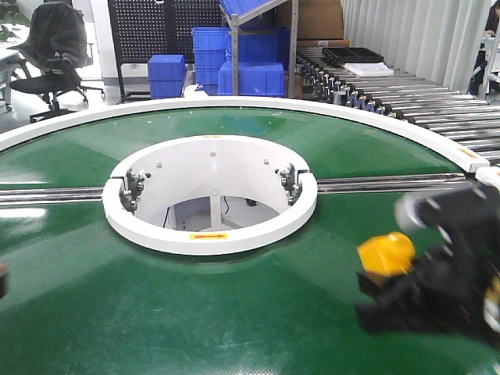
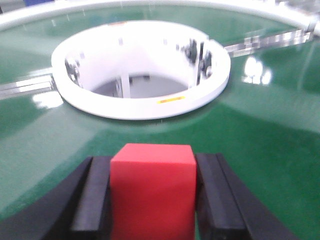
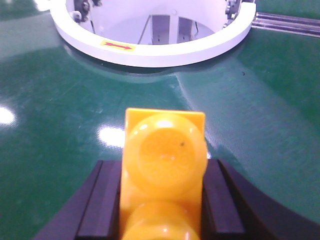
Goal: Pick red and yellow blocks into blue bin
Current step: 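Lift both held blocks off the green table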
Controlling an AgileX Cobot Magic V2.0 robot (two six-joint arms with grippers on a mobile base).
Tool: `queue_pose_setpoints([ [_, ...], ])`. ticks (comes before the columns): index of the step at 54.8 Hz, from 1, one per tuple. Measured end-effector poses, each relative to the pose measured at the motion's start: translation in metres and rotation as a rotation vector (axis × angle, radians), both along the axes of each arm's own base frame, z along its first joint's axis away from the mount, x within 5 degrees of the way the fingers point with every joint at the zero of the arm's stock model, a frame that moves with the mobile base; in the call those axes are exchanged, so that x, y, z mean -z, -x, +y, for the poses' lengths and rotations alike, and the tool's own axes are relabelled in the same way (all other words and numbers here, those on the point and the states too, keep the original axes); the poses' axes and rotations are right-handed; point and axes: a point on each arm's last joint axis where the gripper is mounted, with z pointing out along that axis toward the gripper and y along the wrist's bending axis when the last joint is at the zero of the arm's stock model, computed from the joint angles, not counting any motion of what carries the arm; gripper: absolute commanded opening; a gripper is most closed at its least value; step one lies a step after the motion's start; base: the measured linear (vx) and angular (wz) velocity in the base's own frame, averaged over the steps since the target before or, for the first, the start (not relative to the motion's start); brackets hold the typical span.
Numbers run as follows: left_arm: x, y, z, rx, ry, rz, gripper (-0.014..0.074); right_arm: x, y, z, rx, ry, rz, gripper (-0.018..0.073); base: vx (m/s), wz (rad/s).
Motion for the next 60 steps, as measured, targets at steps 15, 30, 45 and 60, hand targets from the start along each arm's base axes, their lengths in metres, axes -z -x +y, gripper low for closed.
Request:
queue_pose_setpoints([
  [15, 0.022, 0.039, 0.007, -0.005, 0.022, -0.082, -0.0001, 0.024, 0.042, -0.015, -0.027, -0.041, -0.086, -0.0008, 0.0, 0.0],
  [30, 0.023, 0.039, 0.007, -0.006, 0.022, -0.083, -0.0001, 0.024, 0.047, -0.017, -0.033, -0.053, -0.114, -0.0008, 0.0, 0.0],
  [45, 0.023, 0.039, 0.007, -0.006, 0.022, -0.083, -0.0001, 0.024, 0.047, -0.017, -0.033, -0.053, -0.114, -0.0008, 0.0, 0.0],
  [60, 0.023, 0.039, 0.007, -0.006, 0.022, -0.083, -0.0001, 0.024, 0.047, -0.017, -0.033, -0.053, -0.116, -0.0008, 0.0, 0.0],
])
